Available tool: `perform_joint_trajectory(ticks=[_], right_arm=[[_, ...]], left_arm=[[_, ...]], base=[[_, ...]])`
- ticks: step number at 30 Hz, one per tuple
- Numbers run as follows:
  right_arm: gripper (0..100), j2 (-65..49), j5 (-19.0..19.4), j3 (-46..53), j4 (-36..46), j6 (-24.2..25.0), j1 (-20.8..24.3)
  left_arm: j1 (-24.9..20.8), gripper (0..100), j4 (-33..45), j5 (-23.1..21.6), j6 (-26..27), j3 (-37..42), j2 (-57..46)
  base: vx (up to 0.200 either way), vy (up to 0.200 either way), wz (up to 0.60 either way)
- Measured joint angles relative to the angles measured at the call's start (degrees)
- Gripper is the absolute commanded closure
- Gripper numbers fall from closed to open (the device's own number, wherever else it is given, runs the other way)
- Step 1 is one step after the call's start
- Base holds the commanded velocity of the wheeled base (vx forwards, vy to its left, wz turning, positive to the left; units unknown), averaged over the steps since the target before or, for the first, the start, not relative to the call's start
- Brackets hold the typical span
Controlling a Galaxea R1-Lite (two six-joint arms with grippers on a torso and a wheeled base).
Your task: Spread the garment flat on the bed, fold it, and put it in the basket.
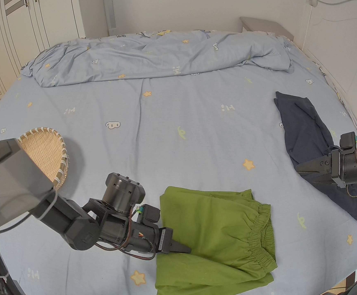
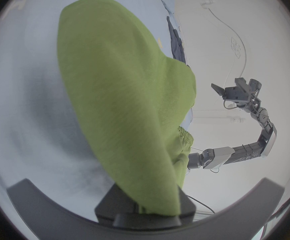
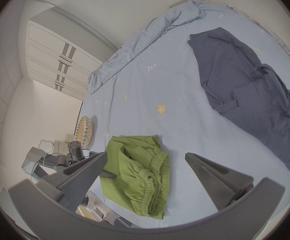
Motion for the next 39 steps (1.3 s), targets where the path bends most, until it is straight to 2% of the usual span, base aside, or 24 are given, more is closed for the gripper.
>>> perform_joint_trajectory(ticks=[6,12,16,21,27,39], right_arm=[[0,-0.1,0.0,-0.2,0.1,0.0,-0.2],[0,-0.1,0.1,-0.4,0.4,0.0,0.2],[0,0.0,0.2,-0.2,0.5,0.0,0.4],[0,0.0,0.0,-0.1,0.5,0.0,0.7],[0,-0.1,0.0,0.0,0.4,0.0,1.5],[0,-0.2,-0.1,0.1,0.4,0.0,1.6]], left_arm=[[3.5,100,1.0,0.0,-1.2,3.5,-7.1],[10.8,100,5.0,0.2,-2.7,5.7,-16.0],[14.1,100,6.7,0.3,-2.8,6.5,-20.4],[14.8,100,6.8,0.2,-2.8,6.7,-21.9],[15.1,100,6.8,0.2,-3.0,7.0,-22.5],[15.1,100,6.7,0.2,-2.7,6.7,-23.1]], base=[[0.0,0.0,0.0],[0.0,0.0,0.0],[0.0,0.0,0.0],[0.0,0.0,0.0],[-0.2,0.0,0.0],[0.0,0.0,0.0]])
